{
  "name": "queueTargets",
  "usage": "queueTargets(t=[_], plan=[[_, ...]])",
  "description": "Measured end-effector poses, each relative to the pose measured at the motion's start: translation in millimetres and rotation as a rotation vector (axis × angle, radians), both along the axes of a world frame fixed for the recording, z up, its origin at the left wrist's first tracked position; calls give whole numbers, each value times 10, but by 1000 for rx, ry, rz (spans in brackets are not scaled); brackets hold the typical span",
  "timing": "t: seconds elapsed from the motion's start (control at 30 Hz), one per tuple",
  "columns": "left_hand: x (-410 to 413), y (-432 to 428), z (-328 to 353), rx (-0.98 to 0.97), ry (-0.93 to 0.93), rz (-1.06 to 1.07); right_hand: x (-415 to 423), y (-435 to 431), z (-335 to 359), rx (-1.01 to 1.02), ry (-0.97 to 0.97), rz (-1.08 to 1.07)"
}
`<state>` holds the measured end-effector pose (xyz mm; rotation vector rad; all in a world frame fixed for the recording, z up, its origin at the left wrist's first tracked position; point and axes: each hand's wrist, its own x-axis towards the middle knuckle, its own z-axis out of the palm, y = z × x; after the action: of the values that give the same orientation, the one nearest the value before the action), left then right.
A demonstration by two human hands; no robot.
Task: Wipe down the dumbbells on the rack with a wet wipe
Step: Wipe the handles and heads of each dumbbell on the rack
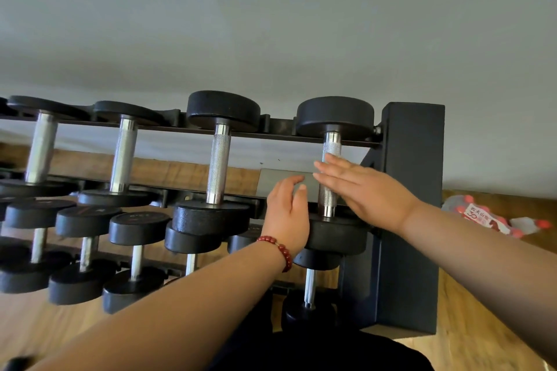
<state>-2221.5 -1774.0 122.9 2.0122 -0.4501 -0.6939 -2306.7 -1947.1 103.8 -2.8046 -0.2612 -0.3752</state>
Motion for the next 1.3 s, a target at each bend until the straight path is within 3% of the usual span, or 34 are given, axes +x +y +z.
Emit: queueTargets(t=[0.2, 0.33, 0.53, 0.7, 0.9, 1.17, 1.3], plan=[[-112, 123, -15, 47, -88, -212, 229, -77, 47, -45, -52, -78], [-114, 121, -31, 19, -79, -164, 63, -146, 19, -53, 3, 70], [-116, 133, -60, 2, -2, -98, 236, -38, 0, -80, -56, -107], [-110, 137, -59, 3, 23, -91, 97, -41, -3, -36, 8, 14], [-96, 167, -46, -26, 46, -120, 195, 178, 80, 116, 49, -279], [-64, 206, -55, -35, 23, -193, 23, 188, 194, -29, 115, -147], [-37, 212, -90, -57, 33, -188, 241, 222, 230, -4, 103, -340]])
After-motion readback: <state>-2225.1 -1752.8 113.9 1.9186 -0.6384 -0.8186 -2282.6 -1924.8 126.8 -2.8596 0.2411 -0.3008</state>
